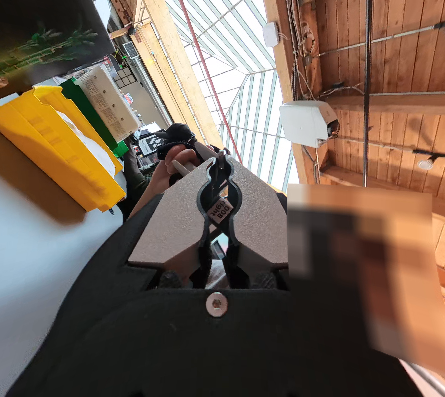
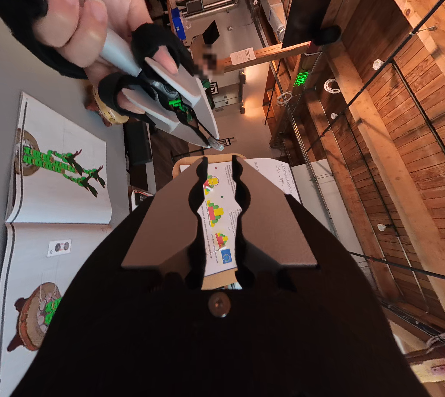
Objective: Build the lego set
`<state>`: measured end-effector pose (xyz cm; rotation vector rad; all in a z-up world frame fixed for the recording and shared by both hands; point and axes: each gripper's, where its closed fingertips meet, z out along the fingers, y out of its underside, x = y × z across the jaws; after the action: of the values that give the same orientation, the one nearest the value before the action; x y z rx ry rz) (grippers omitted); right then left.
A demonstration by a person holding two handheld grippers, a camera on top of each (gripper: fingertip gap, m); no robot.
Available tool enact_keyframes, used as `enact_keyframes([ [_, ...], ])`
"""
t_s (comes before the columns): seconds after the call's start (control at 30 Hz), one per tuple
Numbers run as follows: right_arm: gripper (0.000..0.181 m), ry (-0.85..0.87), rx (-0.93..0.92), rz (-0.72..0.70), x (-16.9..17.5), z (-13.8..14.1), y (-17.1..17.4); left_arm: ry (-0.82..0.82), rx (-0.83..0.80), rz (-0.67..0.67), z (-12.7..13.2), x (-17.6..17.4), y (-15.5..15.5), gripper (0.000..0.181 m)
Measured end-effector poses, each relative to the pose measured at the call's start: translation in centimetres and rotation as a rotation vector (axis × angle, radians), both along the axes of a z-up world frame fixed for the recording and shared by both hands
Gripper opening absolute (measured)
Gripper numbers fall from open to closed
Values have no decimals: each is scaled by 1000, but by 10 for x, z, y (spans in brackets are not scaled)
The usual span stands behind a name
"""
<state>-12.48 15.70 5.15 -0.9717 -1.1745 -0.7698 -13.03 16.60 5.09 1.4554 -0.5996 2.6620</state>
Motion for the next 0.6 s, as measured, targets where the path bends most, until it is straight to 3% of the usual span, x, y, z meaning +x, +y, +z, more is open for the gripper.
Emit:
enact_keyframes([
  [0.43, 10, -115, -15, -50, 0, -22, 13, 70, -110, -23, -21, 14, 3, 1],
  [0.6, 6, -80, -80, -54, 2, -25, 14, 78, -107, -26, -23, 15, 3, 3],
])
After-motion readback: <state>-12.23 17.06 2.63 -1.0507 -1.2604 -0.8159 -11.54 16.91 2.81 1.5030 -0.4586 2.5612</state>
